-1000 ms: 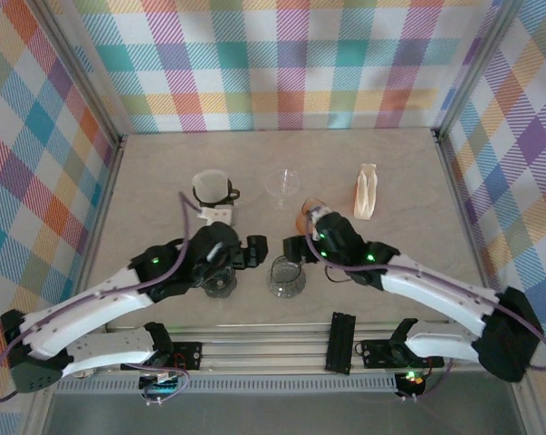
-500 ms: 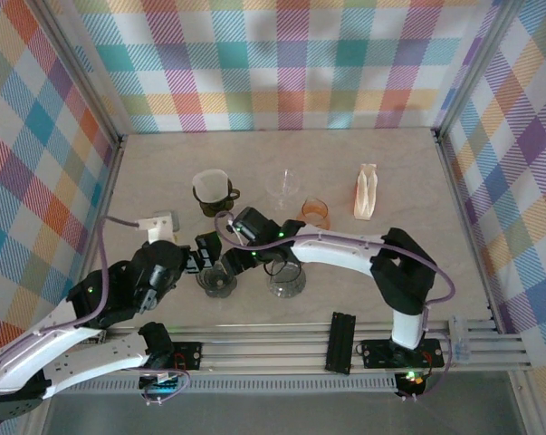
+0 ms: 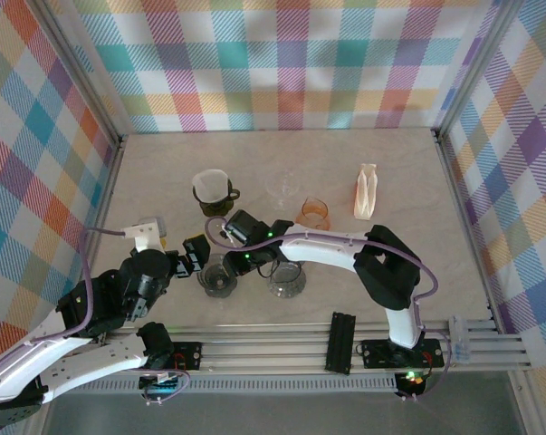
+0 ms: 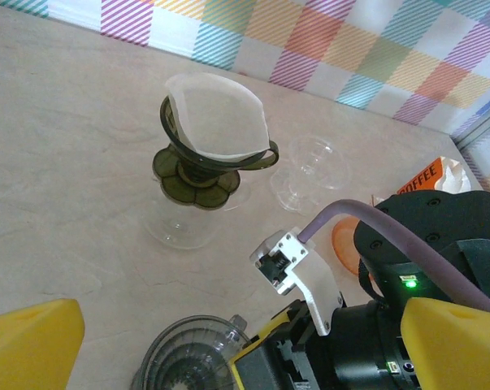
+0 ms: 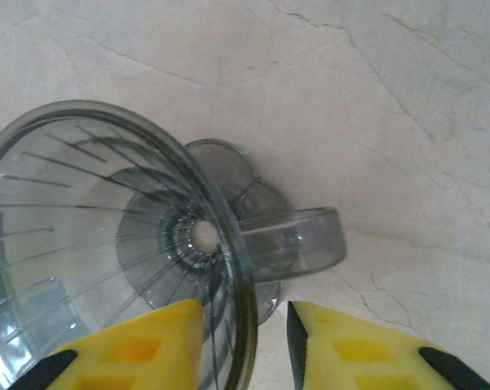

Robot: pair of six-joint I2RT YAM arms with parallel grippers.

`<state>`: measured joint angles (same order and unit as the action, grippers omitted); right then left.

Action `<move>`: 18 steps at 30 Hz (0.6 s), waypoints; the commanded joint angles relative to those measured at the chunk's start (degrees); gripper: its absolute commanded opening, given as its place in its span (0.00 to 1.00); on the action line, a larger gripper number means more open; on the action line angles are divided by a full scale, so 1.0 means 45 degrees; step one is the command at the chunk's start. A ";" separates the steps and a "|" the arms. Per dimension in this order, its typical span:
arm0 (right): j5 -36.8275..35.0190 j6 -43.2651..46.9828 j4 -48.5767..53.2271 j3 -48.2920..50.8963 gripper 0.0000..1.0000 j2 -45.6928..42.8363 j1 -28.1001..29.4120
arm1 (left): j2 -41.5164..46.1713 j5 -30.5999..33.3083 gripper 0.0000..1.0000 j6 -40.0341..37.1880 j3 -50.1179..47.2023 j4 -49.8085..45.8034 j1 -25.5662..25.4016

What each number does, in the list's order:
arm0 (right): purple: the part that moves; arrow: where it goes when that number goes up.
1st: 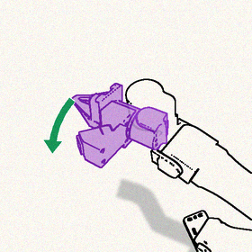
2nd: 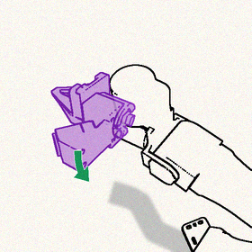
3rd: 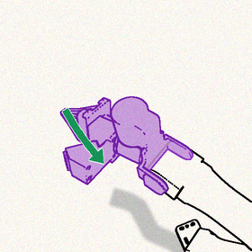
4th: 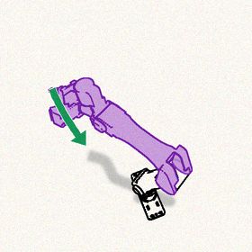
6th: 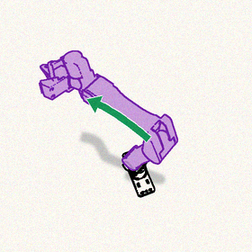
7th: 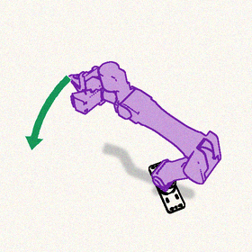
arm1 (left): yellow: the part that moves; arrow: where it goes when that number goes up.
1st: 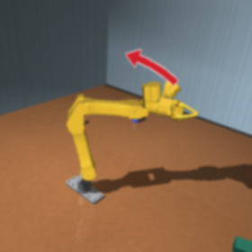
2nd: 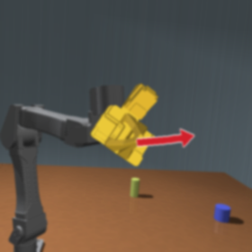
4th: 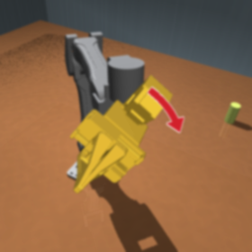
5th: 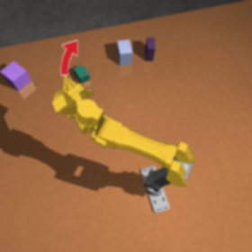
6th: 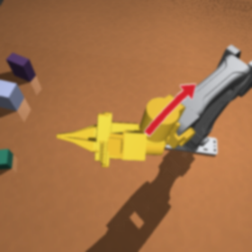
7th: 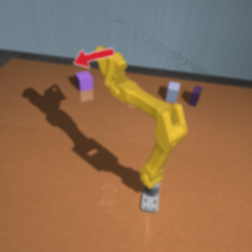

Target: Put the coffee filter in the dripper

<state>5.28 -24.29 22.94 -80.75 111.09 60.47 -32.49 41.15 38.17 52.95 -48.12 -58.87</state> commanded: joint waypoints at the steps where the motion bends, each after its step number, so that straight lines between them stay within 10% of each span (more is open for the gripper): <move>1: 0.0390 -0.0241 -0.0173 -0.0205 0.29 0.0089 0.0060 | 0.0057 0.0303 1.00 0.0167 -0.0106 -0.0200 -0.0081; 18: -0.1388 -0.0946 -0.1122 0.0798 0.11 -0.1201 -0.0457 | -0.0074 -0.2387 1.00 -0.0948 -0.0106 0.0750 -0.0081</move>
<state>1.61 -27.94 19.09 -78.35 108.95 59.61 -31.90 32.58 34.85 50.87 -44.91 -58.87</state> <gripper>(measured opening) 0.116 0.999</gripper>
